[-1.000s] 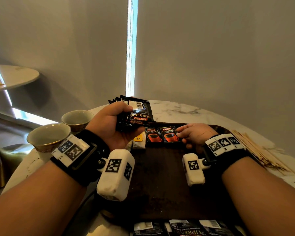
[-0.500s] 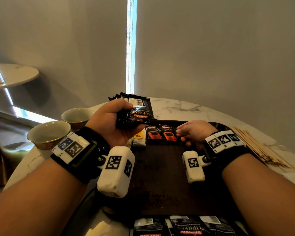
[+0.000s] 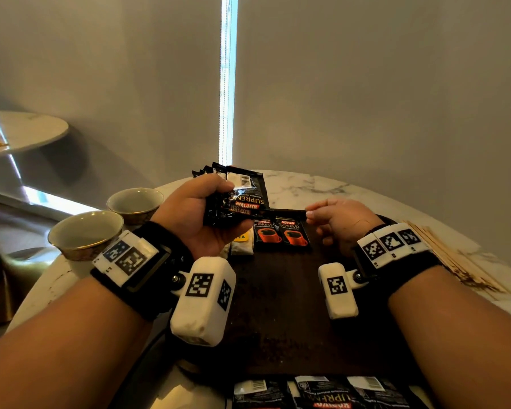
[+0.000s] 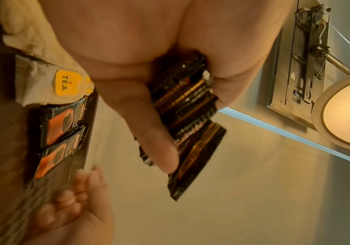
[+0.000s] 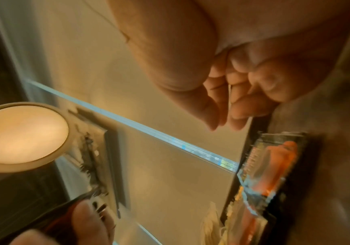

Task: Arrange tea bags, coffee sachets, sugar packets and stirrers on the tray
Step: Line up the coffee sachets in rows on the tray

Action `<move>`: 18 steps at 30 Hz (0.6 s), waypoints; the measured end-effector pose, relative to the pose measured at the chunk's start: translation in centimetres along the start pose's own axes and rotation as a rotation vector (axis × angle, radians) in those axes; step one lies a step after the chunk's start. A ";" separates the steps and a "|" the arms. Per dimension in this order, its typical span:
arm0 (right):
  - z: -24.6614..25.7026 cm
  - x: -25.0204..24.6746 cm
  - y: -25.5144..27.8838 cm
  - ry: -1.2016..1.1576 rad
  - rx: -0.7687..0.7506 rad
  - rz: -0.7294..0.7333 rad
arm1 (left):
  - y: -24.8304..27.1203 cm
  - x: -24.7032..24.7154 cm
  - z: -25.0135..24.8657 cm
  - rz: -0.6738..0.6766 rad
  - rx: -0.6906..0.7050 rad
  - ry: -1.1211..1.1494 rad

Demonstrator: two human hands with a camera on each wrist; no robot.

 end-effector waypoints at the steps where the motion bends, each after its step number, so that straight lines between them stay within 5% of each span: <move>1: 0.8 -0.1 0.3 -0.001 -0.055 -0.004 | -0.1 0.0 0.0 0.001 -0.003 0.002; 6: 5.5 0.2 3.7 -0.084 -0.337 0.104 | 0.0 0.3 0.0 0.076 -0.012 -0.001; 11: 7.9 1.1 7.2 0.156 -0.581 0.220 | 0.0 0.2 0.0 0.124 -0.012 -0.017; 18: 6.9 2.7 6.9 0.130 -0.608 0.255 | -0.2 0.1 0.0 0.117 0.013 -0.012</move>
Point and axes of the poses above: each hand's wrist, its own y-axis away from the middle knuckle, its own x-axis out of the palm, z = x × y, the point moved 2 cm from there along -y, towards the middle knuckle, and after that the axes turned 2 degrees about -x, right-handed, at the moved point
